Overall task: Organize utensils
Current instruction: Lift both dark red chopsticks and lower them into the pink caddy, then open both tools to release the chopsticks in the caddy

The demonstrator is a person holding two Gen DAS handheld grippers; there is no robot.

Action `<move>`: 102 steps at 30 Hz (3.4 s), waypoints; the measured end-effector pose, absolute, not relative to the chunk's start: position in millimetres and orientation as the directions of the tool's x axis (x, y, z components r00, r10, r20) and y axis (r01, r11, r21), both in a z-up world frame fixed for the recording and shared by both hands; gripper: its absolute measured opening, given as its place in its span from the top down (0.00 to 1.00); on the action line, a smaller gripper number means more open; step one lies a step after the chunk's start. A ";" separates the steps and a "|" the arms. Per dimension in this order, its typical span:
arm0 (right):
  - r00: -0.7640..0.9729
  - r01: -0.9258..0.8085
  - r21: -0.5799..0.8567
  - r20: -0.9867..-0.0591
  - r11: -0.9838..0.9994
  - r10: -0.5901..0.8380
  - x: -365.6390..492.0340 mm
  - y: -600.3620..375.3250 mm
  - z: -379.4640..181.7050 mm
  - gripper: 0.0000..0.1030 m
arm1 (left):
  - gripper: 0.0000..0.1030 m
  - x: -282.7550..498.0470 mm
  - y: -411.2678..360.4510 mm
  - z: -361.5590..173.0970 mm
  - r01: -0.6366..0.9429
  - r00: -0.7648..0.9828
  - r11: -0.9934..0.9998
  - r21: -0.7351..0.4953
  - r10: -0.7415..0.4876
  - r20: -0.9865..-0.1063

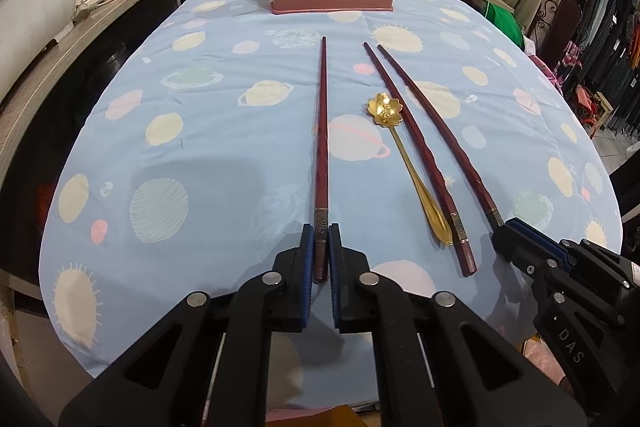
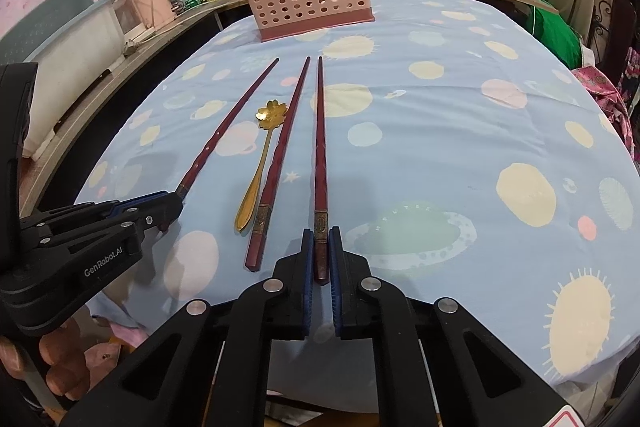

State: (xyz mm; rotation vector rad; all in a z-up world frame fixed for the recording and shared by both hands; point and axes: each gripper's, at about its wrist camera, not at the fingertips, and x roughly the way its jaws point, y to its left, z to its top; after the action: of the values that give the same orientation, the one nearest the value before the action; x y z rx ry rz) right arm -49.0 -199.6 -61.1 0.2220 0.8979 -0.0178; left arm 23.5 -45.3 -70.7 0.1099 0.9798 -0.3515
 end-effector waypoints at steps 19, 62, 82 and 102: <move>0.731 0.127 0.247 -0.678 0.961 0.078 -52.2 -223.7 -6.2 0.93 | 0.93 30.2 -29.6 -25.8 0.314 0.561 0.943 -0.113 -0.280 -0.779; 0.958 0.072 0.296 -0.286 0.952 0.016 64.3 -282.8 184.7 0.93 | 0.93 155.9 -34.9 196.7 0.320 0.826 0.933 -0.163 -0.359 -0.434; 0.989 0.042 0.390 -0.146 0.920 0.017 180.2 -295.8 236.2 0.93 | 0.93 239.4 -47.9 264.7 0.298 0.905 0.937 -0.181 -0.338 -0.259; 0.952 0.079 0.358 -0.304 0.930 0.035 238.1 -291.6 160.6 0.93 | 0.93 293.6 -65.1 184.6 0.259 0.866 0.946 -0.196 -0.317 -0.387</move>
State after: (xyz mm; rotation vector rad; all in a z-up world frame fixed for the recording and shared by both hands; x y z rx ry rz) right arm 238.1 -291.6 160.6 0.3760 0.3117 -0.0229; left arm 293.6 -65.1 184.6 -0.1391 0.4284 -0.3025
